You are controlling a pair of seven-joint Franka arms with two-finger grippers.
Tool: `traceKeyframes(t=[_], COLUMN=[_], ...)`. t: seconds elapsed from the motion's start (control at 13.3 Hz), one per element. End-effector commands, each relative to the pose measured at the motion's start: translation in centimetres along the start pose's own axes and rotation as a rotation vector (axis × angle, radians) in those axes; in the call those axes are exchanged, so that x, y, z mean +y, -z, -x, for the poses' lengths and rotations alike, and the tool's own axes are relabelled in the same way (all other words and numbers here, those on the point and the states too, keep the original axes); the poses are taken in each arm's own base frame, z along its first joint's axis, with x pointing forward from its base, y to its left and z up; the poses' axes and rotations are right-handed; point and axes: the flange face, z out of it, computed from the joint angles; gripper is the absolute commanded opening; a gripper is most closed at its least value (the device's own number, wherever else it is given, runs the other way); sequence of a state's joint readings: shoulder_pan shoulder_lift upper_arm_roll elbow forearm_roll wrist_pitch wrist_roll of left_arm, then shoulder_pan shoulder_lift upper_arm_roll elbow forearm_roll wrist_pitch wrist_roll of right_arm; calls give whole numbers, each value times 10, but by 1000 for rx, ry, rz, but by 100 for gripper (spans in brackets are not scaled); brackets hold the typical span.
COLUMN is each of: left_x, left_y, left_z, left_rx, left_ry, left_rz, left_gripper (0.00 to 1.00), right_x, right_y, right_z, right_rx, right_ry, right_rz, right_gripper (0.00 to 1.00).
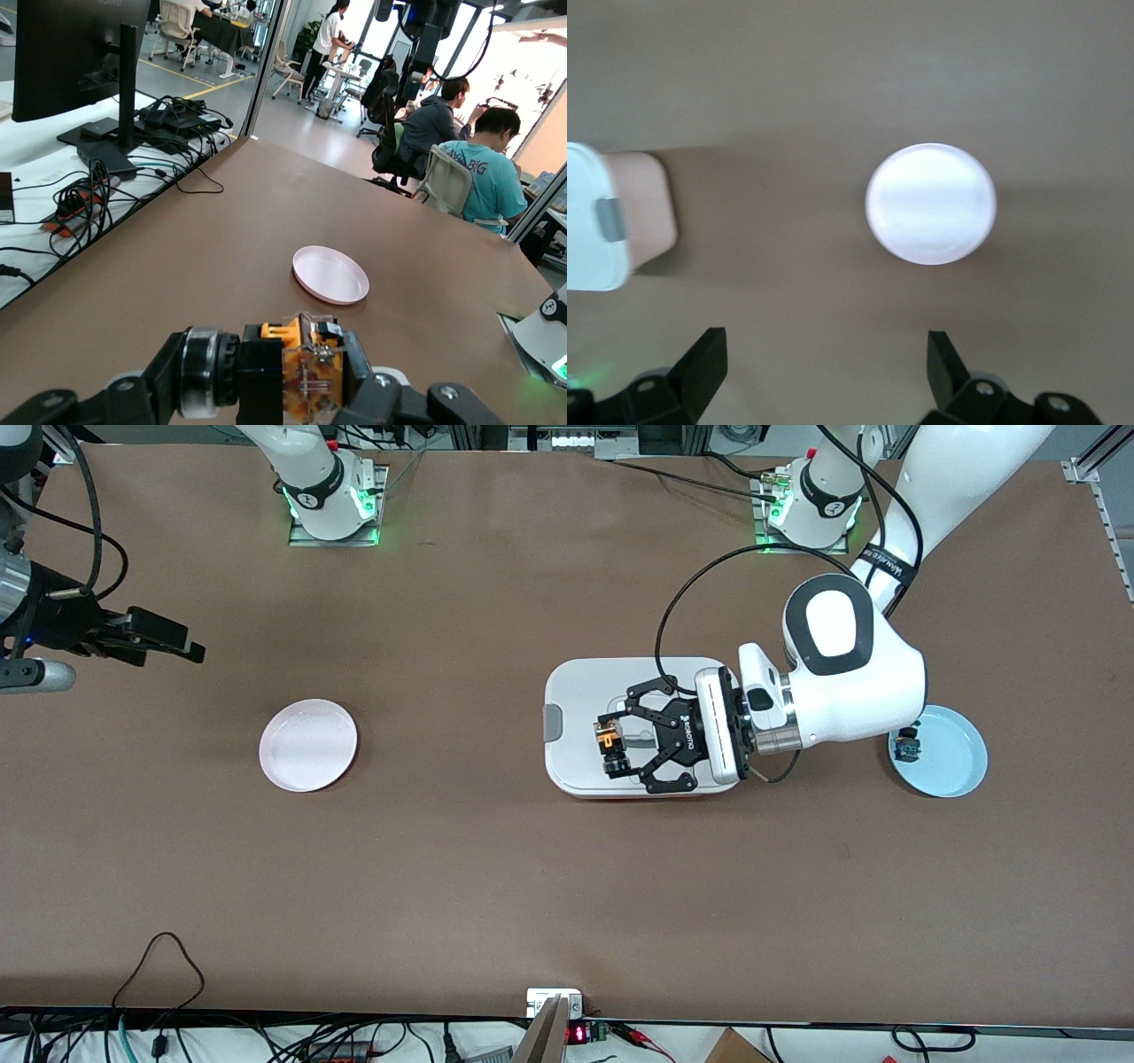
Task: Transfer orange switch to right arm and place
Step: 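Lift the orange switch with the left gripper toward the box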
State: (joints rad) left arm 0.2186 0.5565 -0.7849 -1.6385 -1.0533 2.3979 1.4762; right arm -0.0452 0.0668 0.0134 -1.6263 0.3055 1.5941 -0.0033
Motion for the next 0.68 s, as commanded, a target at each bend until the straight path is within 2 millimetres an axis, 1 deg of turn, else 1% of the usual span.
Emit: traceKeyframes(t=[0.0, 0.08, 0.15, 0.23, 0.3, 0.38, 0.45, 0.53, 0.6], left_x=[20, 27, 36, 38, 45, 48, 53, 60, 63], left_y=[-32, -43, -61, -69, -82, -88, -95, -102, -106], left_z=[1, 2, 7, 16, 19, 23, 30, 34, 34], left_rx=[22, 23, 28, 41, 55, 67, 63, 60, 57], left_ry=[-14, -9, 2, 21, -16, -41, -66, -81, -82], left_rz=[74, 94, 125, 149, 189, 200, 213, 226, 233], left_gripper=[5, 5, 5, 6, 6, 6, 6, 5, 5], right_x=[-16, -26, -36, -42, -46, -49, -49, -52, -51], right_y=[-9, -15, -22, -26, -34, -40, -59, -72, -90], right_z=[-2, -4, -5, -5, -6, -6, -5, -3, -1], right_rx=[-28, -41, -55, -67, -85, -102, -157, -206, -247], right_ry=[-10, -2, 17, 22, 11, 2, -16, -31, -60], right_rz=[-140, -170, -191, -239, -303, -358, -414, -485, -549], right_gripper=[100, 100, 100, 100, 100, 100, 100, 100, 100])
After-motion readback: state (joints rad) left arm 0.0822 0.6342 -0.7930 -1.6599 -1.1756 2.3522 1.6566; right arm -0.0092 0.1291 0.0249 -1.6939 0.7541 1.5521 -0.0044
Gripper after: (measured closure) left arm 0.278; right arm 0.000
